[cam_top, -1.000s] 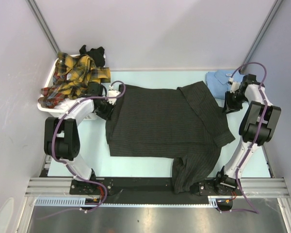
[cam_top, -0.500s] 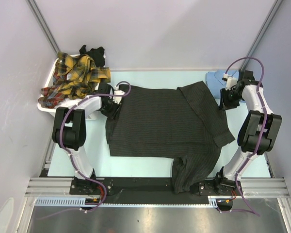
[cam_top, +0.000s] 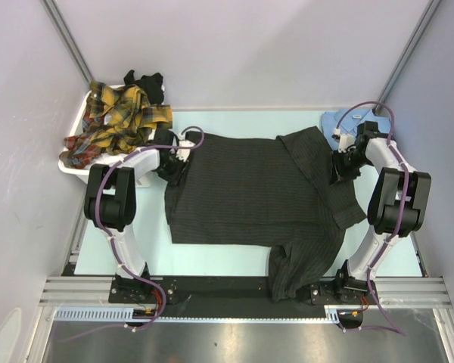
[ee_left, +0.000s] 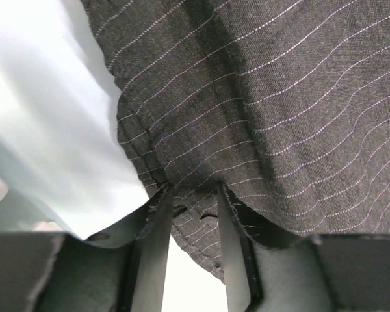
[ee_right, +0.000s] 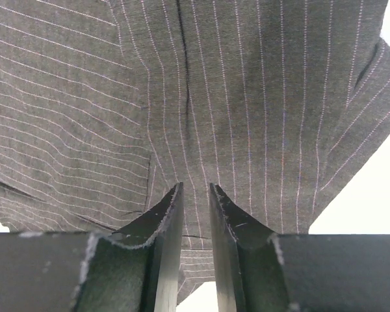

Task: Fold and stack the long sleeve shirts
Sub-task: Flatten the shirt out

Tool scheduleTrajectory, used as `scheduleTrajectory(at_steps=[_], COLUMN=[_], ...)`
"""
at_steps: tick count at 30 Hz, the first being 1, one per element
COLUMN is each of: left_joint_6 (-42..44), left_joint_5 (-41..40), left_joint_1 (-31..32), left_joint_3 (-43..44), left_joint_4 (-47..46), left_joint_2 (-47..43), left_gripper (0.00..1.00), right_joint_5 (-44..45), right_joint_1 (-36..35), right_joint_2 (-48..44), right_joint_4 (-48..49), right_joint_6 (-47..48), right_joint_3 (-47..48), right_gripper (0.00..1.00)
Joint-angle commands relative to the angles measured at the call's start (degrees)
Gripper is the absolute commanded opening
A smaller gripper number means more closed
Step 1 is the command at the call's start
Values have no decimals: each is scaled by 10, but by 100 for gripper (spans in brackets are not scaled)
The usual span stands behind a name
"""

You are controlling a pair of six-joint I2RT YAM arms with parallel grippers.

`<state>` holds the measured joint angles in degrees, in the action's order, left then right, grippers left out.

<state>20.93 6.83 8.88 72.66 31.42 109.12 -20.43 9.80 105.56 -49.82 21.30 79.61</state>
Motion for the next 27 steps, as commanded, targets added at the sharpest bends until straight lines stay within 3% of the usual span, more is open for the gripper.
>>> scheduleTrajectory(at_steps=[1,7,13,15,16,19,27], left_joint_6=[-9,6,61,68,71,76,148], left_joint_5=[7,-44,-128,-132,-123,-81,44], left_joint_1=[1,1,2,2,2,2,14], left_joint_3=[20,40,49,47,48,55,111], left_joint_4=[7,29,49,51,58,70,77], left_joint_2=[14,-11,-36,-31,-29,-30,-70], left_gripper=[29,10,9,15,26,42,66], right_joint_5=[-5,23,51,49,43,4,-123], right_joint_1=[-1,-10,-12,-12,-13,-11,39], right_joint_2=[0,0,15,16,15,2,-51], right_joint_4=[18,43,65,64,63,40,-40], right_joint_6=[5,16,13,11,10,12,-15], right_joint_3=[-1,-28,-39,-37,-33,-18,83], right_gripper=[27,25,23,23,23,25,37])
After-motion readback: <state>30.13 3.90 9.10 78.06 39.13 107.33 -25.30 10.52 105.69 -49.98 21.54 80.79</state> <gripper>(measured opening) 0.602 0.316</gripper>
